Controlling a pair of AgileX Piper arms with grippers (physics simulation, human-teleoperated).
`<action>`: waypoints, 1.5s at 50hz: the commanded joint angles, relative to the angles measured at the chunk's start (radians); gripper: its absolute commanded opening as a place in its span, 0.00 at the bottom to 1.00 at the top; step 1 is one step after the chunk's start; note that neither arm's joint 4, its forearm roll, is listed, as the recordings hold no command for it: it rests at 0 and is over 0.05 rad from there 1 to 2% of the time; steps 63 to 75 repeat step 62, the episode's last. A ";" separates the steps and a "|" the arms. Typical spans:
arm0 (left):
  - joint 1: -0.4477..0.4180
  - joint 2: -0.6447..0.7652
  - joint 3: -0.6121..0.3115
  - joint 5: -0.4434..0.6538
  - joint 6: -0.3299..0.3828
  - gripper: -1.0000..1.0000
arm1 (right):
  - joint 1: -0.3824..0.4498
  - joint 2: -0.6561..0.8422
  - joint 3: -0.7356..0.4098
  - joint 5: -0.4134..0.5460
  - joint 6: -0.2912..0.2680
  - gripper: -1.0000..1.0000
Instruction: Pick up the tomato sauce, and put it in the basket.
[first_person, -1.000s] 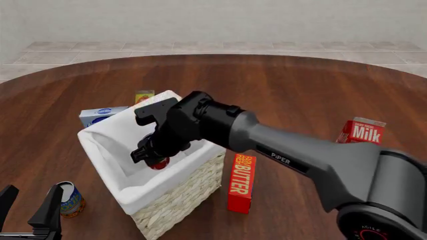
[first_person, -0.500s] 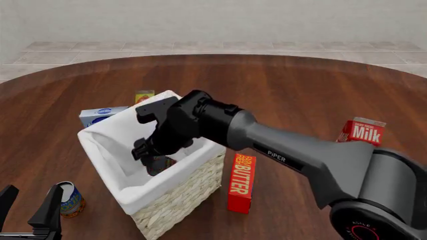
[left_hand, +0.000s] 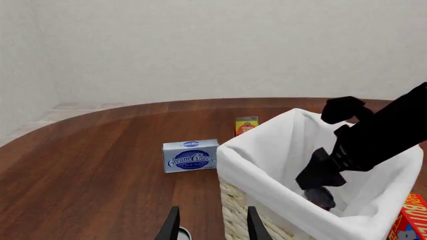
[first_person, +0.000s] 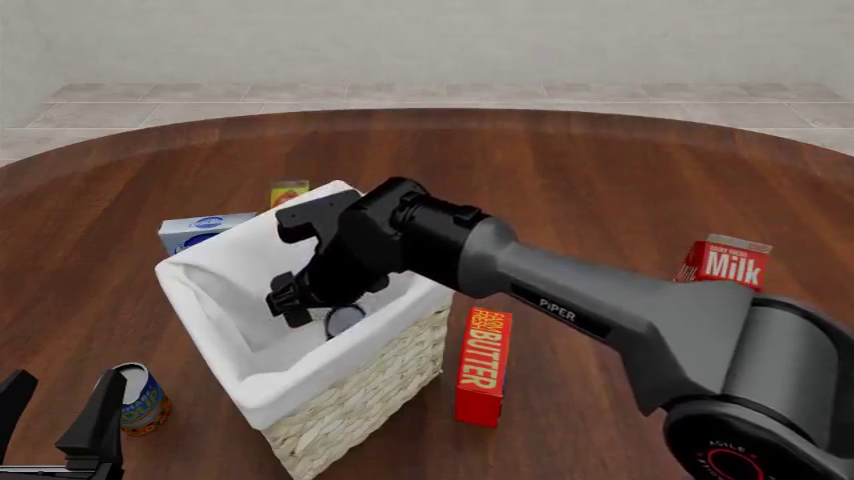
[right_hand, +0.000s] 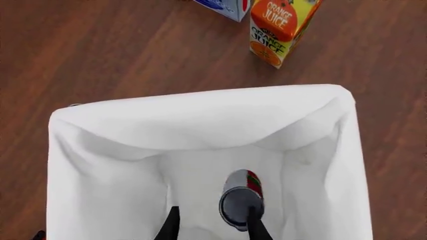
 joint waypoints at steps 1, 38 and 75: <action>0.000 0.000 0.000 0.000 0.000 1.00 | 0.000 -0.018 0.000 0.006 -0.005 1.00; 0.000 0.000 0.000 0.000 0.000 1.00 | 0.000 -0.369 0.220 0.009 -0.053 1.00; 0.000 0.000 0.000 0.000 0.000 1.00 | -0.001 -0.830 0.592 -0.091 -0.031 1.00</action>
